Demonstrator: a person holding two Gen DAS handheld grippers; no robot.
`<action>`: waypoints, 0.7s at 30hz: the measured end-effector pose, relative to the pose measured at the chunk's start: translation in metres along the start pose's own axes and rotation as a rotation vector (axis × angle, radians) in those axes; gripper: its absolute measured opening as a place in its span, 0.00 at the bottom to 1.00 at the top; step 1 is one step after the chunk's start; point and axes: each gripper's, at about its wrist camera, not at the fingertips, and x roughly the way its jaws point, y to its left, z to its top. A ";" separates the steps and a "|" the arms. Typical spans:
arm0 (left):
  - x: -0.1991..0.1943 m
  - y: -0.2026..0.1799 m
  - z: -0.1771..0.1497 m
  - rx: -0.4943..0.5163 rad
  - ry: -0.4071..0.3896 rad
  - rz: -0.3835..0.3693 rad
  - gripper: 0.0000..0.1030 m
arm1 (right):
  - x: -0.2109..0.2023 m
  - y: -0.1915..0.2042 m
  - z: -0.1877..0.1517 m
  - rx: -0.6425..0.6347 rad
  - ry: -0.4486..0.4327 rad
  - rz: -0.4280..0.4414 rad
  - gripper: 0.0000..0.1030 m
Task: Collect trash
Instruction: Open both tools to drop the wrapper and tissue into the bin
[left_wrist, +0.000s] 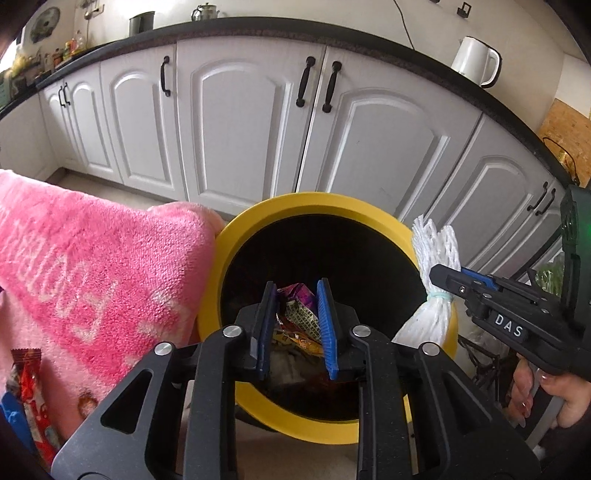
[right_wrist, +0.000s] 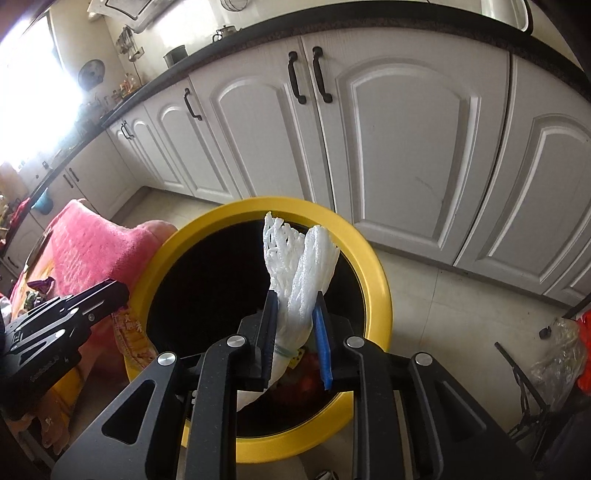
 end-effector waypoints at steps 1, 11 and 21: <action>0.001 0.001 0.000 -0.003 0.003 0.002 0.16 | 0.001 -0.001 0.001 0.000 0.002 0.001 0.21; -0.003 0.015 0.001 -0.047 0.007 0.027 0.54 | 0.001 -0.006 0.001 0.021 0.001 -0.012 0.40; -0.034 0.027 0.006 -0.084 -0.054 0.045 0.90 | -0.016 -0.001 0.004 -0.001 -0.062 -0.048 0.59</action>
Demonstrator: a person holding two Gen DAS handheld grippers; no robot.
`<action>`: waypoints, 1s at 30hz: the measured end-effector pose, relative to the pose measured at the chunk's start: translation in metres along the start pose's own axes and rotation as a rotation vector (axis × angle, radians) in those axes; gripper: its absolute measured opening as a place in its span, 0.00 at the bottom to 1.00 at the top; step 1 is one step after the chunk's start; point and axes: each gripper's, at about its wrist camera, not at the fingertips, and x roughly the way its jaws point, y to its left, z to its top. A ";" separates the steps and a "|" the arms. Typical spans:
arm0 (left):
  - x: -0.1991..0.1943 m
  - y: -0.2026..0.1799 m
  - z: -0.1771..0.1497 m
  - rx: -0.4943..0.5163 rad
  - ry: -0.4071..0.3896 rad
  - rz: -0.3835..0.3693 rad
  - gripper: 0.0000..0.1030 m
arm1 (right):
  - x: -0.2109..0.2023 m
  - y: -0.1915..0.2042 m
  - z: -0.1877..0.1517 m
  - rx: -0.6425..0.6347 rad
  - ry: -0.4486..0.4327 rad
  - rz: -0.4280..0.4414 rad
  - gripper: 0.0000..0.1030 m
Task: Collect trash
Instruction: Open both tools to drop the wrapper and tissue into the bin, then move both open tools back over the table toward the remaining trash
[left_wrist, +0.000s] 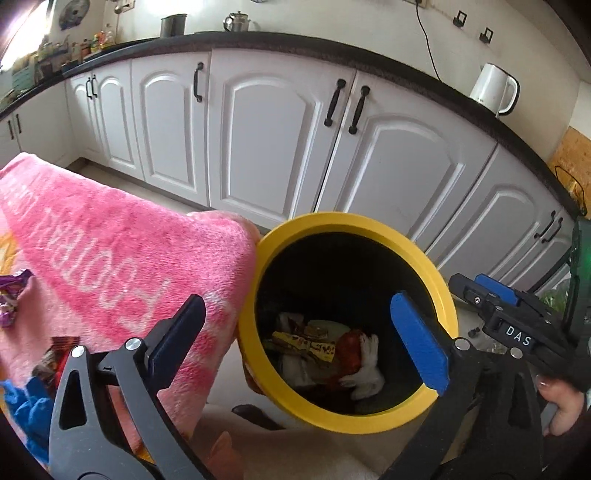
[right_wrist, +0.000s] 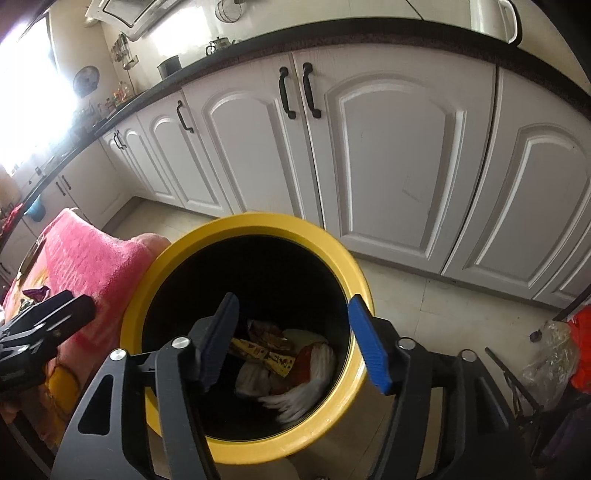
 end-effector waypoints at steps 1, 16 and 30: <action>-0.003 0.001 0.000 -0.005 -0.005 0.006 0.90 | -0.002 0.001 0.001 -0.006 -0.007 -0.005 0.60; -0.043 0.018 -0.002 -0.044 -0.066 0.039 0.90 | -0.037 0.014 0.010 -0.008 -0.105 -0.013 0.77; -0.094 0.035 -0.005 -0.042 -0.168 0.117 0.90 | -0.070 0.038 0.016 -0.013 -0.172 0.021 0.78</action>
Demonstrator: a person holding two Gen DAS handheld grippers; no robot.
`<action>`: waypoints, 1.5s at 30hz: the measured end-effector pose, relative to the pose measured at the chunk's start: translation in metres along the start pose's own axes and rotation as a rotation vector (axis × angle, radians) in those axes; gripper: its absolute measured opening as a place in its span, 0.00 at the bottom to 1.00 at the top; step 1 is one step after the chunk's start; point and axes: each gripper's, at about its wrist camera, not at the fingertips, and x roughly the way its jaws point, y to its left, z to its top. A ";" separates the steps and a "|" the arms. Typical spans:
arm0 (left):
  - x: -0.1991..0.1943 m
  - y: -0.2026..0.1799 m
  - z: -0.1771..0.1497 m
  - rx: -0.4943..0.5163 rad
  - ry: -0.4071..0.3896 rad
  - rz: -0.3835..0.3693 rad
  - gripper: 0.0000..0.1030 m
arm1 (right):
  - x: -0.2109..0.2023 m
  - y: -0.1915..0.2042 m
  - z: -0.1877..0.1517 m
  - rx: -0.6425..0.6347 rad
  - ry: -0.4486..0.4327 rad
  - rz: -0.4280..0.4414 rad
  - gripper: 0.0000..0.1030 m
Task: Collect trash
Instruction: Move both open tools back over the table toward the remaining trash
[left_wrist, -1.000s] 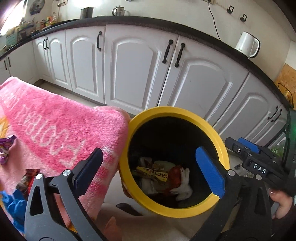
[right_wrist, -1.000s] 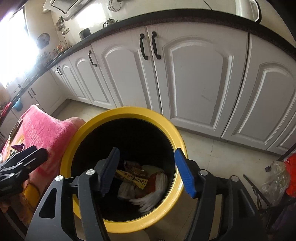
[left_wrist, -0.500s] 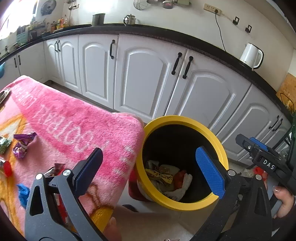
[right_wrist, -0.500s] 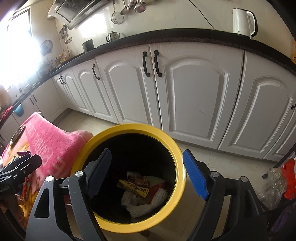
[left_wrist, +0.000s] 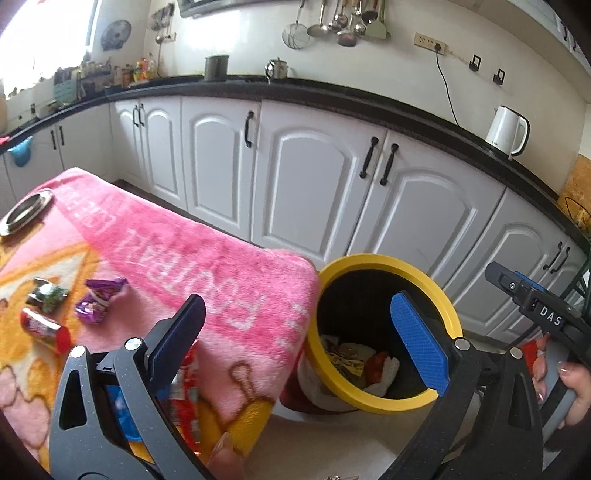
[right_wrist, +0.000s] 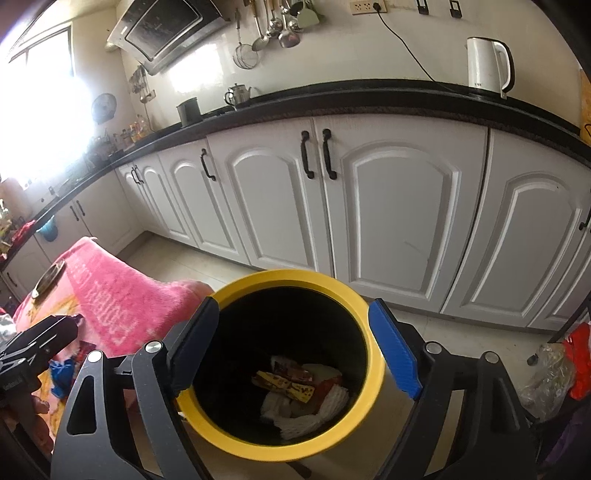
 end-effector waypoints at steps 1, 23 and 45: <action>-0.003 0.002 0.000 0.001 -0.006 0.006 0.90 | -0.002 0.004 0.001 -0.002 -0.006 0.006 0.78; -0.055 0.046 0.000 -0.041 -0.109 0.083 0.90 | -0.036 0.072 0.003 -0.102 -0.075 0.104 0.80; -0.082 0.119 -0.013 -0.169 -0.140 0.171 0.90 | -0.040 0.142 -0.011 -0.226 -0.042 0.193 0.80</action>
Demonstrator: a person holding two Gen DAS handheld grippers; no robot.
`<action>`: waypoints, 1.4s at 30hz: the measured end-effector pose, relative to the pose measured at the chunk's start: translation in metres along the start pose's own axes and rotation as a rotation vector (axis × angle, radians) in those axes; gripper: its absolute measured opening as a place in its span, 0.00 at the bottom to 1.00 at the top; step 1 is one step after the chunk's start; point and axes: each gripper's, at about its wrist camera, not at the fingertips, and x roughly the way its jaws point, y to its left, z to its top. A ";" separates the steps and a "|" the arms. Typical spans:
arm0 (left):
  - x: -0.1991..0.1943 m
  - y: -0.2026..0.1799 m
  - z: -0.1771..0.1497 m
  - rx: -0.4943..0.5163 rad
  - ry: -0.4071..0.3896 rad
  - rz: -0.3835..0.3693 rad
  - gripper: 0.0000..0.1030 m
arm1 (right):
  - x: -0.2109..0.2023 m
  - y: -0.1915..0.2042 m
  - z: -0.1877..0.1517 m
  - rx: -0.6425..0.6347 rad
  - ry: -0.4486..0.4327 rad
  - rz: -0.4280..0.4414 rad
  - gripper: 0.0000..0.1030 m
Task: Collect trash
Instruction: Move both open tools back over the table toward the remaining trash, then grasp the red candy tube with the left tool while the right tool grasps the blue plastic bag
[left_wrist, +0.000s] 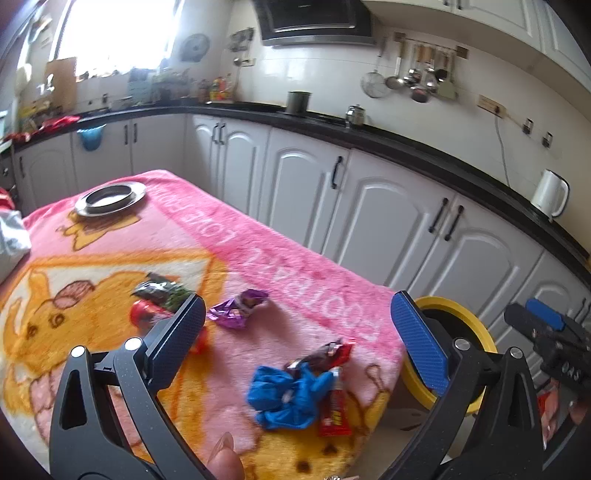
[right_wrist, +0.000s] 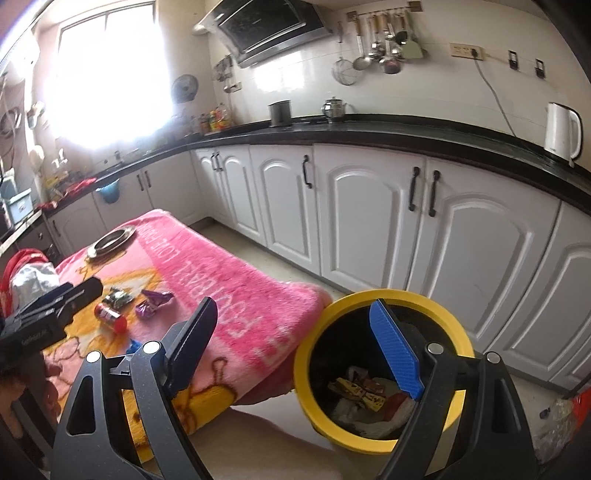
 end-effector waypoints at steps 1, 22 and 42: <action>0.000 0.005 0.000 -0.011 0.000 0.007 0.90 | 0.001 0.005 -0.001 -0.008 0.004 0.007 0.80; 0.019 0.110 -0.015 -0.212 0.075 0.179 0.90 | 0.049 0.116 -0.031 -0.190 0.194 0.222 0.74; 0.075 0.150 -0.027 -0.413 0.226 0.150 0.74 | 0.106 0.163 -0.056 -0.265 0.373 0.311 0.44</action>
